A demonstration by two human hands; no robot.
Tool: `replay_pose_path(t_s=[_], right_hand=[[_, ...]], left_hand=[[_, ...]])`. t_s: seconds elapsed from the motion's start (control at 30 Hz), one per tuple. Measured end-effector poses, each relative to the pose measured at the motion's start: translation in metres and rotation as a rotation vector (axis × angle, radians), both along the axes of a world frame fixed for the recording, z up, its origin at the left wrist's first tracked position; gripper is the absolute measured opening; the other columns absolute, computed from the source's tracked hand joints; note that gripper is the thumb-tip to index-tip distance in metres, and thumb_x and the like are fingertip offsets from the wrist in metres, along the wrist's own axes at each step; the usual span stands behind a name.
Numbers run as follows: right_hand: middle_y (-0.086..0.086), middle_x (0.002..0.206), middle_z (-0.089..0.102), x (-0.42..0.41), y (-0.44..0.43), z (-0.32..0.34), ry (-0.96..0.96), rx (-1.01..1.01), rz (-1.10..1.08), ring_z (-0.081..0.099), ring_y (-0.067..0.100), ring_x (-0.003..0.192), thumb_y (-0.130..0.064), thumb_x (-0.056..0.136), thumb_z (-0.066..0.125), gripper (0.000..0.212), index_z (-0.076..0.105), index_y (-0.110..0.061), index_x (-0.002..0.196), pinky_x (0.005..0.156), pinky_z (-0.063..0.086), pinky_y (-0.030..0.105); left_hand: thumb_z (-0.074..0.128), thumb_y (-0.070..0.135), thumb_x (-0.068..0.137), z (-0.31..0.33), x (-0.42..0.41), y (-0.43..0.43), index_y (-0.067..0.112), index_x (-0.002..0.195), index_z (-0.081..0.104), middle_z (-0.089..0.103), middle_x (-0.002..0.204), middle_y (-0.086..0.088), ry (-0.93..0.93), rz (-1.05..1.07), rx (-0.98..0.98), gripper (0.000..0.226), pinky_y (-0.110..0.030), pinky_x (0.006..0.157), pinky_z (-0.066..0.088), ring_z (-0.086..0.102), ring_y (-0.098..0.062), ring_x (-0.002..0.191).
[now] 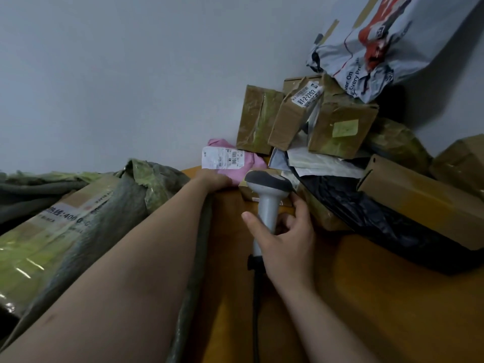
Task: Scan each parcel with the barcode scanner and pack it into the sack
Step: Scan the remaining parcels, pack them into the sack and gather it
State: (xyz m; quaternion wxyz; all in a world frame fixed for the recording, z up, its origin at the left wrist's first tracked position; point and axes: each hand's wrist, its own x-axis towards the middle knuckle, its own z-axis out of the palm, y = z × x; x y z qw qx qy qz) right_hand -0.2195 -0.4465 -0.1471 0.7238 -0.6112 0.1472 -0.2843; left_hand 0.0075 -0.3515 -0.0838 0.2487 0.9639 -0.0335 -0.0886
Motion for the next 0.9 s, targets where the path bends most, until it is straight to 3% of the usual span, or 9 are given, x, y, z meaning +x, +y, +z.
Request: replay_pose_path(t_s=[0.07,0.13,0.23,0.4,0.53,0.63,0.7,0.8,0.9], right_hand=[[-0.006,0.094,0.072,0.0,0.0,0.001,0.0,-0.002,0.005,0.071,0.007,0.084,-0.045,0.072,0.09,0.088,0.043,-0.036,0.146,0.073,0.061,0.036],[-0.008,0.092,0.072,-0.002,0.0,0.003,-0.009,-0.006,0.005,0.071,0.004,0.082,-0.042,0.074,0.09,0.087,0.043,-0.034,0.147,0.073,0.061,0.035],[-0.009,0.089,0.073,-0.005,0.0,0.004,-0.017,-0.005,0.009,0.071,0.003,0.08,-0.039,0.075,0.09,0.086,0.043,-0.032,0.147,0.072,0.061,0.034],[-0.006,0.085,0.073,-0.003,0.001,0.003,-0.011,-0.016,0.012,0.072,0.007,0.078,-0.04,0.074,0.09,0.085,0.045,-0.034,0.145,0.074,0.062,0.042],[-0.007,0.085,0.072,-0.002,0.001,0.003,-0.016,-0.017,0.027,0.071,0.008,0.078,-0.038,0.075,0.09,0.081,0.046,-0.035,0.143,0.072,0.062,0.042],[-0.008,0.093,0.072,-0.004,0.0,0.004,-0.027,-0.009,0.044,0.071,0.006,0.082,-0.033,0.078,0.088,0.08,0.044,-0.035,0.145,0.069,0.062,0.033],[-0.009,0.101,0.072,-0.007,0.001,0.006,-0.034,0.014,0.068,0.071,0.003,0.084,-0.029,0.081,0.086,0.08,0.042,-0.032,0.148,0.062,0.058,0.022],[-0.013,0.106,0.069,-0.018,0.003,0.01,-0.036,0.046,0.076,0.071,0.001,0.083,-0.026,0.084,0.084,0.079,0.04,-0.03,0.15,0.056,0.054,0.015],[-0.012,0.115,0.067,-0.035,0.004,0.013,-0.032,0.075,0.066,0.069,0.0,0.088,-0.024,0.085,0.083,0.077,0.042,-0.028,0.15,0.056,0.053,0.012]], left_hand=[[0.075,0.042,0.091,-0.001,-0.007,0.005,0.023,0.158,0.034,0.047,0.155,-0.008,-0.018,0.0,0.099,0.081,-0.039,0.114,0.043,0.049,-0.029,0.138],[0.075,0.043,0.091,-0.002,-0.011,0.011,0.02,0.159,0.033,0.045,0.157,-0.007,-0.056,-0.012,0.076,0.083,-0.039,0.116,0.04,0.046,-0.029,0.14],[0.058,0.048,0.102,-0.002,-0.011,0.017,0.024,0.162,0.03,0.037,0.164,-0.005,-0.117,0.024,0.093,0.07,-0.036,0.12,0.034,0.04,-0.029,0.147],[0.053,0.035,0.102,-0.008,-0.004,0.022,0.024,0.157,0.039,0.052,0.15,-0.009,-0.116,0.069,0.289,0.057,-0.039,0.11,0.048,0.054,-0.03,0.132],[0.049,0.022,0.104,-0.007,-0.005,0.024,0.011,0.14,0.057,0.061,0.141,-0.013,-0.302,0.161,0.222,0.038,-0.033,0.098,0.047,0.059,-0.03,0.129],[0.056,0.016,0.099,0.005,-0.015,0.025,0.004,0.113,0.069,0.069,0.114,-0.023,-0.536,0.17,-0.06,0.023,-0.036,0.096,0.046,0.065,-0.038,0.11],[0.058,0.021,0.099,0.022,-0.035,0.026,0.012,0.102,0.063,0.068,0.099,-0.016,-0.75,0.085,-0.101,0.011,-0.042,0.096,0.041,0.059,-0.035,0.099],[0.054,0.031,0.102,0.054,-0.081,0.026,0.02,0.101,0.051,0.057,0.085,0.0,-0.967,0.007,-0.085,0.011,-0.038,0.077,0.029,0.048,-0.025,0.09],[0.052,0.035,0.103,0.074,-0.129,0.029,0.02,0.103,0.049,0.06,0.079,0.002,-1.102,-0.047,-0.11,0.015,-0.037,0.076,0.025,0.058,-0.026,0.079]])
